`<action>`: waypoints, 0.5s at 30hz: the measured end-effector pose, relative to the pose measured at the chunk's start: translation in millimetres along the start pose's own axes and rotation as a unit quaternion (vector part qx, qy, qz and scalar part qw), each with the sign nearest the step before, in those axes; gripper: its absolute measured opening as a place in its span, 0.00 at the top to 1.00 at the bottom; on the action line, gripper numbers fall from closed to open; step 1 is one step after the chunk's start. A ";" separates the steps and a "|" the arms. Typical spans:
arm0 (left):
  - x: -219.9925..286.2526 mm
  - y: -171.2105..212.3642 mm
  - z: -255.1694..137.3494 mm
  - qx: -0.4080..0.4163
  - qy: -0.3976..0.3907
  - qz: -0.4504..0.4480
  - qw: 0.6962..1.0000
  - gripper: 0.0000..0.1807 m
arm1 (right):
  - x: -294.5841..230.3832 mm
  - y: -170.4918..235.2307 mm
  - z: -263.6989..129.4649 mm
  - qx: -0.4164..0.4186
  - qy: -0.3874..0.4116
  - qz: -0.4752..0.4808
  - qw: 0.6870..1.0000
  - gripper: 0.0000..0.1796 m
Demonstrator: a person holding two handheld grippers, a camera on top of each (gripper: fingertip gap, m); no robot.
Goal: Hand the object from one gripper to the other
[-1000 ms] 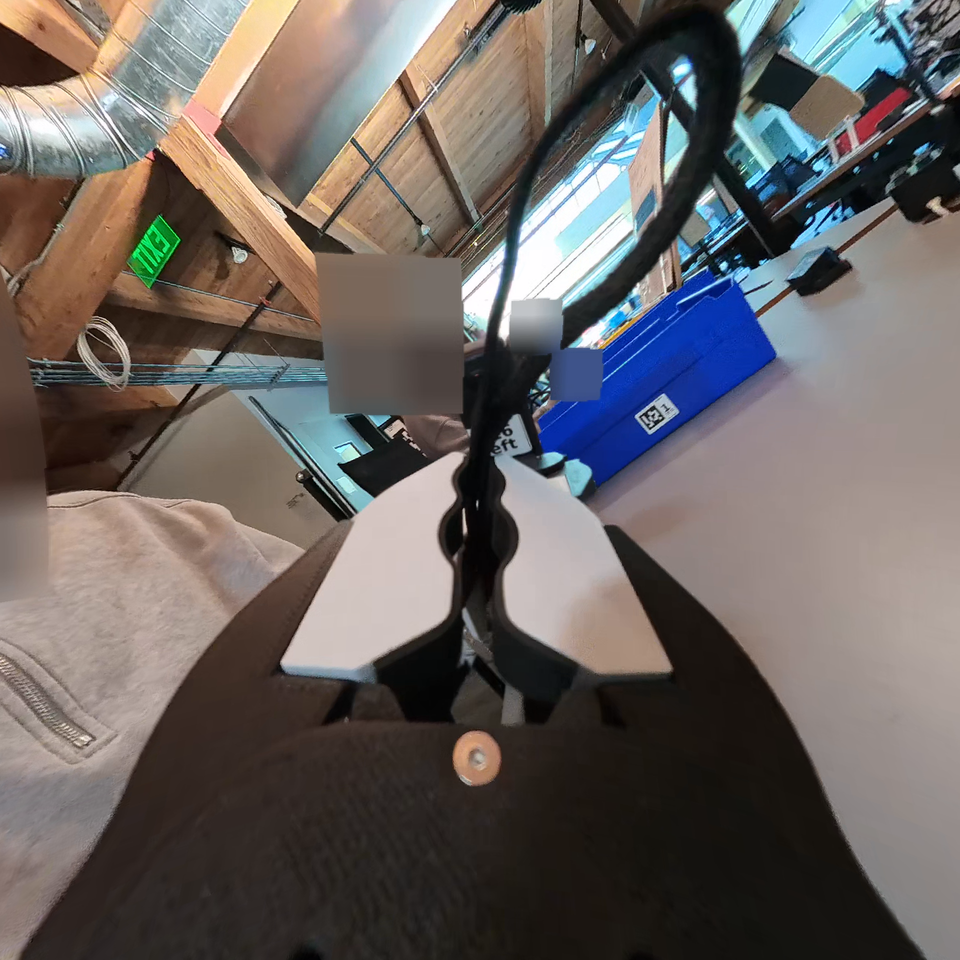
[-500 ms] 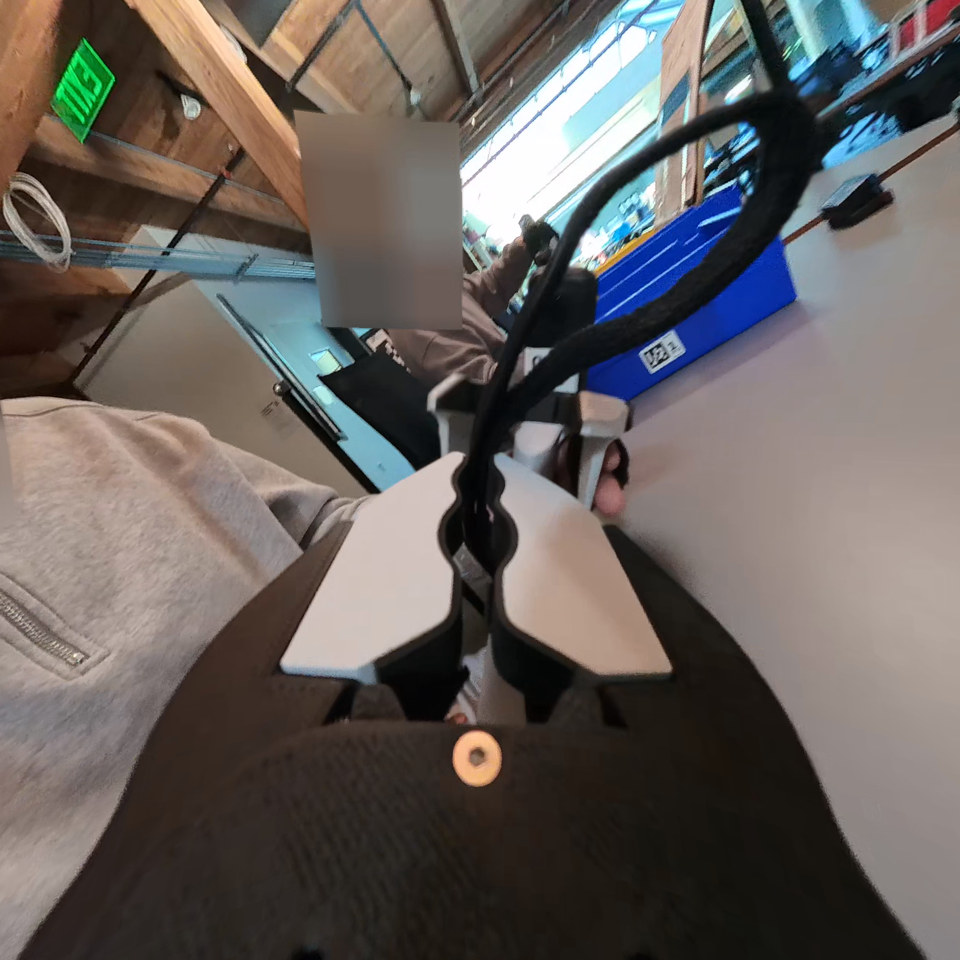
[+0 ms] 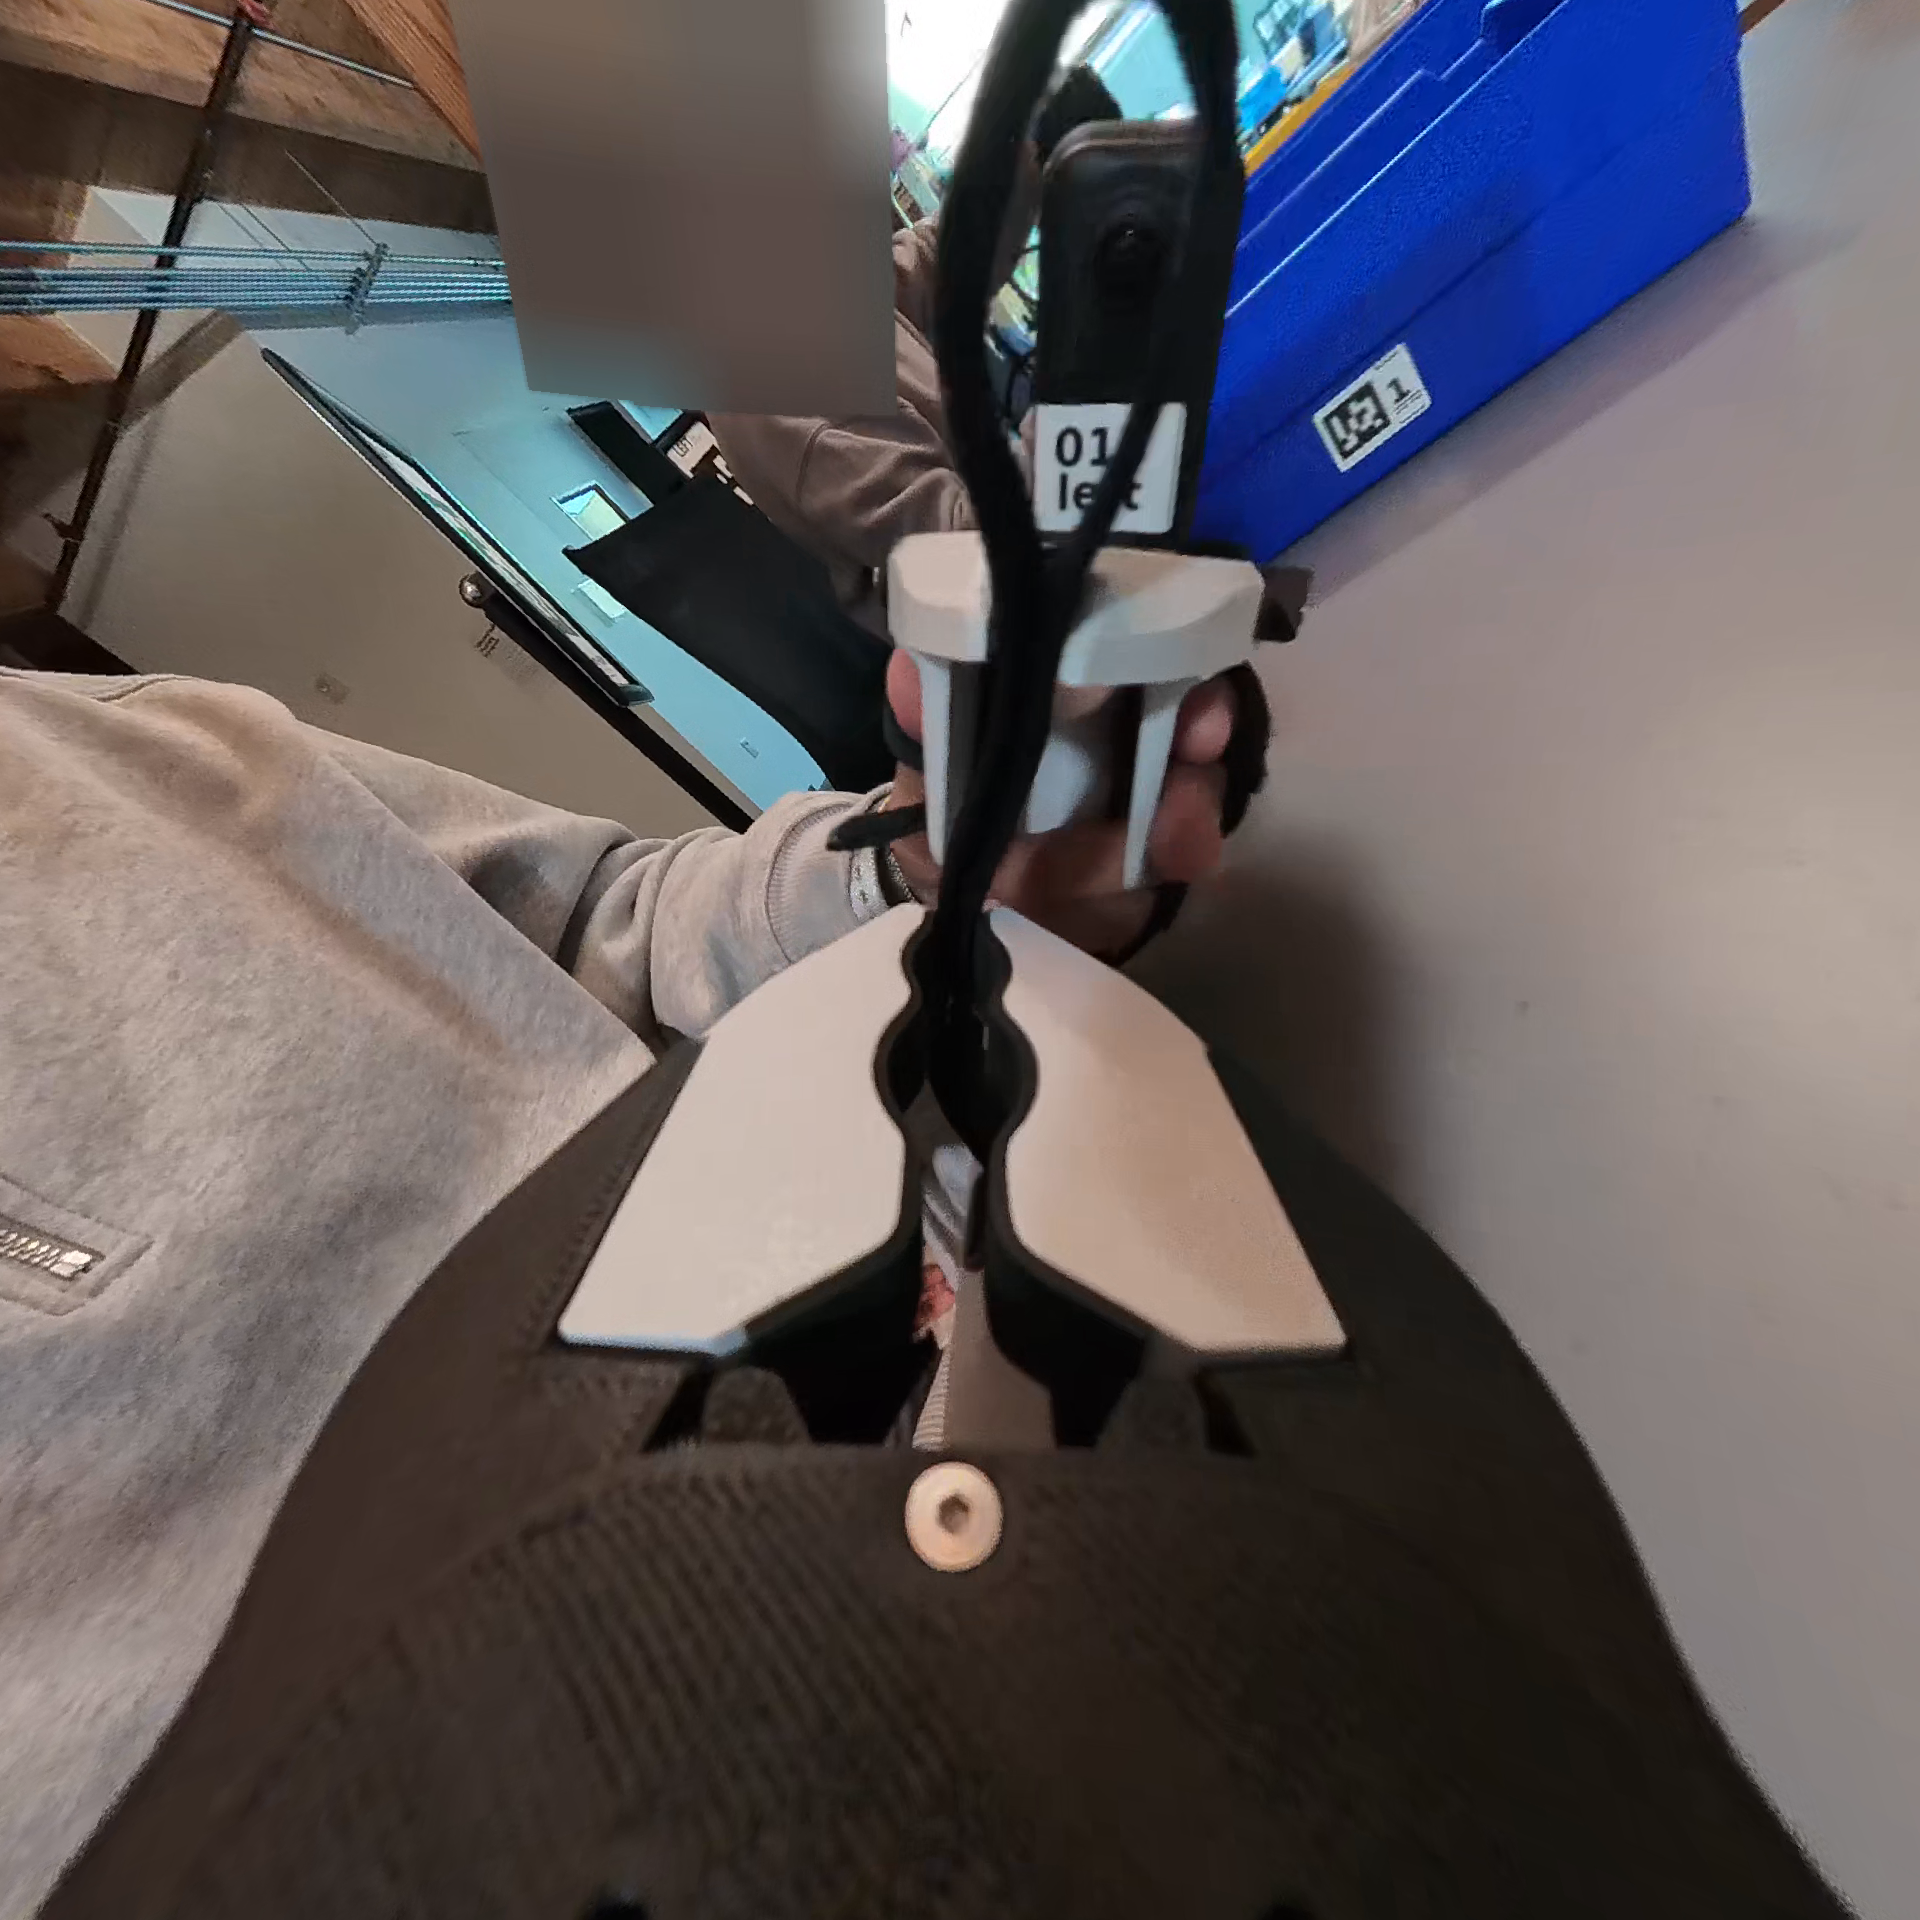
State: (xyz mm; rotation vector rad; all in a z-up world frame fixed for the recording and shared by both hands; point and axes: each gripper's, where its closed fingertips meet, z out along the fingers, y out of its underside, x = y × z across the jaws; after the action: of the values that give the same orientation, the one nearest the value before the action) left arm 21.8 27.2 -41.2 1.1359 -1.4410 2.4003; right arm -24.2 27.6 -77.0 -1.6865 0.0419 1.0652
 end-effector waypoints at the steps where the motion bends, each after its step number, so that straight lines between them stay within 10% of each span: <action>1: 0.8 -1.6 -0.4 0.005 0.001 0.004 1.000 0.96 | 1.4 -0.9 -0.5 0.003 0.003 0.000 1.000 0.96; 15: 7.5 -47.7 -34.9 0.162 0.061 -0.043 0.984 0.97 | 22.7 -29.5 -24.6 0.098 0.076 -0.025 0.992 0.75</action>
State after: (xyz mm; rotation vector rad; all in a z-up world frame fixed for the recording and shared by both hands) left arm 19.3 78.9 -11.7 1.0625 -0.9682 2.6557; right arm 19.7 30.8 -69.5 -1.5784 0.1963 0.8652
